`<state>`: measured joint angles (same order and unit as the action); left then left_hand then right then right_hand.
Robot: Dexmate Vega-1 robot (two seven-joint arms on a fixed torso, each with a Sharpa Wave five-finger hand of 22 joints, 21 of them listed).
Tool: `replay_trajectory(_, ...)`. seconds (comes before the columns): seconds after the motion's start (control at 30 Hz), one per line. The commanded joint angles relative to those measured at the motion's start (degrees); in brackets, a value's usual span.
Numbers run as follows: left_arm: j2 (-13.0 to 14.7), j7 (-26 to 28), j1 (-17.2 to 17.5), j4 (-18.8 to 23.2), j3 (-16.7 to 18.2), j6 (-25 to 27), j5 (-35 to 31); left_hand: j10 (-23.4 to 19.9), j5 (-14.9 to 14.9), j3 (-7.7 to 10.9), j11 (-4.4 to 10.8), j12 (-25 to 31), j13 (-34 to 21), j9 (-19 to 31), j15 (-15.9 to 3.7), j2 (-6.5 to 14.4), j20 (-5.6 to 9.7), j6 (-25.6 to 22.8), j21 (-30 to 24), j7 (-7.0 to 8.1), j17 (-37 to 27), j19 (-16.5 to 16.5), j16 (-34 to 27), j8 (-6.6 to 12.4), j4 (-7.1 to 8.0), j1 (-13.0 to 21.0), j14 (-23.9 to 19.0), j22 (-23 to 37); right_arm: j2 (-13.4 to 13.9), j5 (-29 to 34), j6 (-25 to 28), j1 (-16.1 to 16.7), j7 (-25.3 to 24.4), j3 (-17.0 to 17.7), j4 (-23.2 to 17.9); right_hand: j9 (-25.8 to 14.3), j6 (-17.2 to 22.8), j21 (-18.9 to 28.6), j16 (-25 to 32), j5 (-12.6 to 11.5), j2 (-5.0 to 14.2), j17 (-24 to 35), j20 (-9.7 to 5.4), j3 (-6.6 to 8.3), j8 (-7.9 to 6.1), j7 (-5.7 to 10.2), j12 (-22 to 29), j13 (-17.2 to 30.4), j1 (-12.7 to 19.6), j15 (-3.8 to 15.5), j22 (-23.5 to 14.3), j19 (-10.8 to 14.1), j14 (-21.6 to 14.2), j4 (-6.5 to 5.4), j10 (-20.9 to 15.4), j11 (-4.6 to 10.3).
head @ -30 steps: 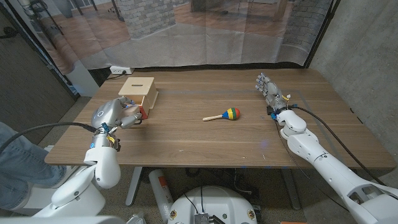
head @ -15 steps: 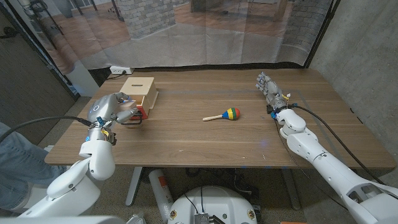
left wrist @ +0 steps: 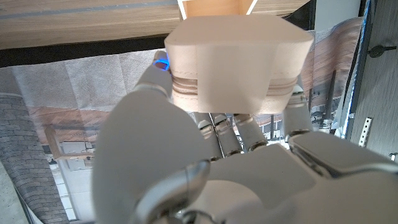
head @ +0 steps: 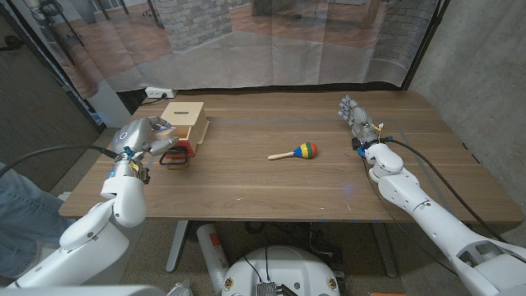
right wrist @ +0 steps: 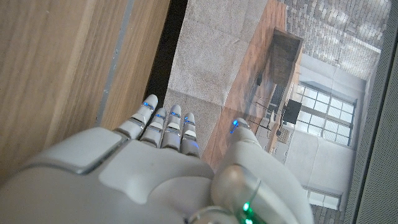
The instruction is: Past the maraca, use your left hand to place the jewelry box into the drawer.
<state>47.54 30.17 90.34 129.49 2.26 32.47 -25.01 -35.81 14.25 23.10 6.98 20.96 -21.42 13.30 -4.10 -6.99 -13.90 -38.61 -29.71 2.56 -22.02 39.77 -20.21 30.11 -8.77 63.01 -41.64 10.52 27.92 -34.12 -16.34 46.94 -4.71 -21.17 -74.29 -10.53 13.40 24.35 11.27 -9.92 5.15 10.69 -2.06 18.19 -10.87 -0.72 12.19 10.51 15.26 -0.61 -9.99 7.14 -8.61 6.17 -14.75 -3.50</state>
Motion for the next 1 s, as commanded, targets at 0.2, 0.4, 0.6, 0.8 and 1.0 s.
replay_trajectory(0.2, 0.7, -2.2, -4.6, -3.7, -0.1, -1.2, 0.4, -0.9, 0.4, 1.36, 0.11, -0.3, -0.4, 0.0, -3.75, 13.3, 15.36, -1.1, -0.7, 0.09, -0.8, 11.0, 0.1, 0.44, 0.50, 13.1, -0.8, 0.2, 0.3, -0.3, 1.0, 0.5, -0.6, 0.2, -0.6, -0.3, 0.6, -0.3, -0.1, -0.3, 0.31, 0.1, 0.00, 0.22, -0.38, -0.18, 0.3, 0.2, 0.0, 0.08, -0.3, 0.4, -0.4, 0.31, -0.5, 0.00)
replay_trajectory(0.4, 1.4, -2.6, -6.7, -5.1, -1.3, -1.6, 0.6, -1.2, 0.4, 1.50, 0.38, -0.4, -0.5, -0.1, -3.93, 13.3, 15.37, -1.4, -0.8, 0.20, -0.9, 10.9, 0.2, 0.51, 0.47, 13.0, -0.9, 0.2, 0.5, -0.5, 0.9, 0.9, -0.7, 0.4, -0.7, -0.3, 0.7, -0.4, -0.1, -0.3, 0.30, 0.1, 0.00, 0.22, -0.41, -0.21, 0.3, 0.2, 0.0, 0.06, -0.3, 0.4, -0.4, 0.33, -0.6, -0.13)
replay_trajectory(0.6, 1.8, -1.9, -9.0, -6.7, -3.0, -2.1, 0.5, -1.7, 0.4, 1.65, 0.56, -0.4, -0.6, -0.2, -4.00, 13.2, 15.38, -2.1, -1.0, 0.40, -1.1, 10.8, 0.3, 0.72, 0.47, 13.0, -1.0, 0.2, 0.6, -0.5, 0.7, 0.9, -0.6, 0.5, -0.5, -0.3, 0.7, -0.4, 0.0, -0.3, 0.33, 0.1, -0.04, 0.23, -0.40, -0.22, 0.3, 0.2, 0.0, 0.09, -0.3, 0.5, -0.4, 0.31, -0.6, -0.10)
replay_trajectory(0.8, 2.2, -2.1, -11.3, -8.3, -4.3, -2.1, 1.4, -1.8, 0.3, 1.72, 0.55, -0.5, -0.7, -0.2, -4.01, 13.2, 15.36, -2.1, -1.1, 0.46, -1.2, 10.5, 0.3, 0.71, 0.49, 12.9, -1.0, 0.2, 0.7, -0.6, 1.0, 0.9, -0.6, 0.6, -0.5, -0.3, 0.8, -0.5, 0.0, -0.3, 0.34, 0.1, -0.05, 0.26, -0.40, -0.21, 0.3, 0.2, 0.1, 0.08, -0.3, 0.6, -0.5, 0.36, -0.6, 0.02)
replay_trajectory(1.0, 2.9, -1.8, -13.2, -9.7, -6.1, -2.0, 1.7, -1.9, 0.3, 1.84, 0.74, -0.7, -0.9, -0.3, -4.35, 13.1, 15.36, -2.3, -1.2, 0.54, -1.4, 10.4, 0.4, 0.76, 0.49, 12.8, -1.1, 0.2, 0.8, -0.6, 1.2, 0.9, -0.7, 0.6, -0.6, -0.3, 0.7, -0.6, -0.1, -0.3, 0.32, 0.1, -0.13, 0.23, -0.38, -0.26, 0.3, 0.2, 0.0, 0.09, -0.3, 0.7, -0.5, 0.33, -0.6, -0.07)
